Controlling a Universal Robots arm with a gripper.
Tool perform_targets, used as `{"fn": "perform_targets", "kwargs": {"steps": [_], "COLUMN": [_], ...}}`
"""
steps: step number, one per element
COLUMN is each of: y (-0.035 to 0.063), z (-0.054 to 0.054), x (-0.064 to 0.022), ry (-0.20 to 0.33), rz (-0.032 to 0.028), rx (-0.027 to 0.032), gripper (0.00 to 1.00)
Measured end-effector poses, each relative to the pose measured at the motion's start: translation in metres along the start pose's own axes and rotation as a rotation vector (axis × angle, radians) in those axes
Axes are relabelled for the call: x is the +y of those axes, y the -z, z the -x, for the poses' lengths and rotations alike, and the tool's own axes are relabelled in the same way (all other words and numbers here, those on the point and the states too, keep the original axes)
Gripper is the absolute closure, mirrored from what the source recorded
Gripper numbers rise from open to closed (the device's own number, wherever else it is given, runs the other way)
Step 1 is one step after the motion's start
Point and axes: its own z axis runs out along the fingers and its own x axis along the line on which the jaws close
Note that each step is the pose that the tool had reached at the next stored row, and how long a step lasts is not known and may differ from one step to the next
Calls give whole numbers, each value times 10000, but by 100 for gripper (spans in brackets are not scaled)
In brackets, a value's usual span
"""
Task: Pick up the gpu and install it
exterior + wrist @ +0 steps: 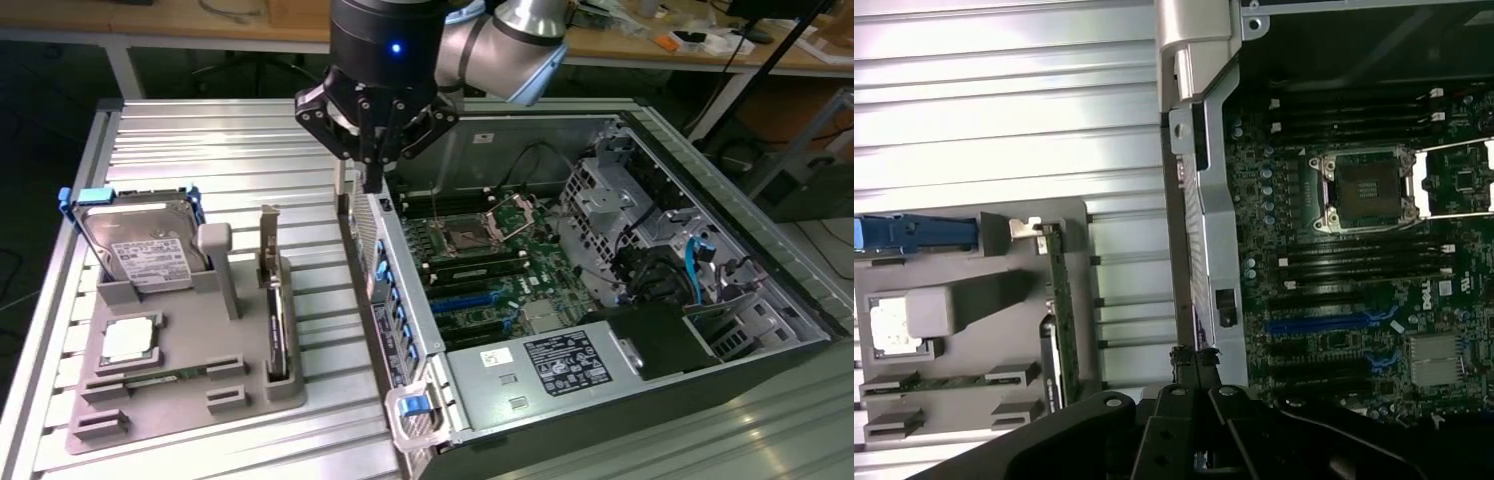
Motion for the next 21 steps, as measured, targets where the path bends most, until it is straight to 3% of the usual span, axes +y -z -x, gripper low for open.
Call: {"fn": "perform_targets", "kwargs": {"steps": [21], "y": [7], "z": [-210], "x": [-45], "ry": [-1], "rz": [0], "rx": [0], "gripper": [89]}}
